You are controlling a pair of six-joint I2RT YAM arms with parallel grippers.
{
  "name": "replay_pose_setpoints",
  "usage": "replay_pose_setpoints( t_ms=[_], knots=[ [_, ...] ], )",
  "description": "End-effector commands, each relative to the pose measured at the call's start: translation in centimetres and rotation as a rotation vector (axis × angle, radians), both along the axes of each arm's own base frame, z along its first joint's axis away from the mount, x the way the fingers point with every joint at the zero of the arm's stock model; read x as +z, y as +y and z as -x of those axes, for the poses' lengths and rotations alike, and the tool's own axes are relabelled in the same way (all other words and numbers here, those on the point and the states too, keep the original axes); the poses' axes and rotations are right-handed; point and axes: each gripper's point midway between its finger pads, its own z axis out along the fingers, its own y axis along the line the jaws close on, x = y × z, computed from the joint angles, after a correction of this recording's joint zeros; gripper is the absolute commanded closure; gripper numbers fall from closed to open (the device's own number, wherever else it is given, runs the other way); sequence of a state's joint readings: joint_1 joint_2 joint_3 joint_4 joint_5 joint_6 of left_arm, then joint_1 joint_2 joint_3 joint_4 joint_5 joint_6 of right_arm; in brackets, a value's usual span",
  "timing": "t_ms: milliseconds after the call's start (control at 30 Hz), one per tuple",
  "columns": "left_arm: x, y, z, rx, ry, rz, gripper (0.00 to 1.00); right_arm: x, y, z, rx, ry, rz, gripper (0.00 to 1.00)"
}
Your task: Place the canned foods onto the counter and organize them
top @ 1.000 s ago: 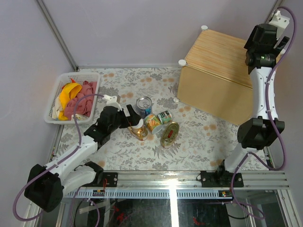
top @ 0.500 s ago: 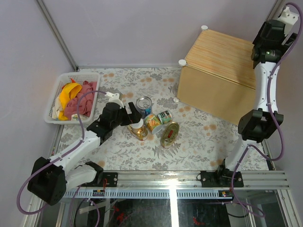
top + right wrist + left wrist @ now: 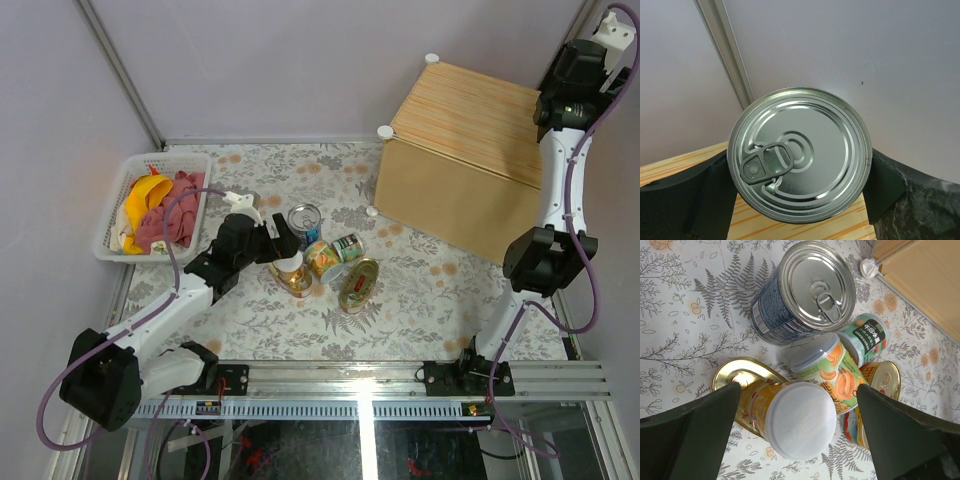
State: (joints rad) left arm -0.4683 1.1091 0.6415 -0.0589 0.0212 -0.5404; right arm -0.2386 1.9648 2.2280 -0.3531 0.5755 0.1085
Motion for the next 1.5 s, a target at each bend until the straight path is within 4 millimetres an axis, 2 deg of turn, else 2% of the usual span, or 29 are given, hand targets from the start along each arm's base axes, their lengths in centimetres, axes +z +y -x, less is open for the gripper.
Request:
replay_pose_setpoints(
  t_ms=[0,33,100,133,200,267,567,633,1067,1467],
  knots=[
    [2.2,-0.4,-1.2,-0.014,-0.073,0.022,0.00,3.0,-1.3,0.7,-0.045,-0.092,0.027,0.80],
    [2.2,-0.4,-1.2,-0.015,-0.072,0.023,0.00,2.9,-1.3,0.7,-0.041,-0.091,0.024,0.72],
    [2.0,-0.5,-1.2,-0.018,-0.070,0.025,0.00,2.6,-1.0,0.6,-0.024,-0.090,0.015,0.47],
    [2.0,-0.6,-1.1,-0.021,-0.067,0.027,0.00,2.5,-0.8,0.4,-0.012,-0.091,0.009,0.39],
    [2.1,-0.6,-1.2,-0.021,-0.069,0.030,0.00,2.4,-0.6,0.2,0.002,-0.090,-0.004,0.27],
    [2.0,-0.7,-1.1,-0.024,-0.066,0.034,0.00,2.0,-0.4,0.2,0.007,-0.084,-0.016,0.20],
    [2.8,-1.5,-0.8,-0.069,-0.078,0.067,0.00,2.2,0.0,0.6,0.020,-0.098,-0.039,0.07],
    [2.9,-1.7,-0.7,-0.077,-0.080,0.074,0.00,2.1,0.2,0.6,0.027,-0.095,-0.043,0.00],
    [3.5,-1.3,-0.3,-0.059,-0.091,0.089,0.00,2.2,0.8,1.5,0.037,-0.106,-0.061,0.00],
    [4.0,-0.4,0.2,-0.005,-0.121,0.125,0.00,2.6,2.6,4.3,0.053,-0.103,-0.059,0.00]
  ],
)
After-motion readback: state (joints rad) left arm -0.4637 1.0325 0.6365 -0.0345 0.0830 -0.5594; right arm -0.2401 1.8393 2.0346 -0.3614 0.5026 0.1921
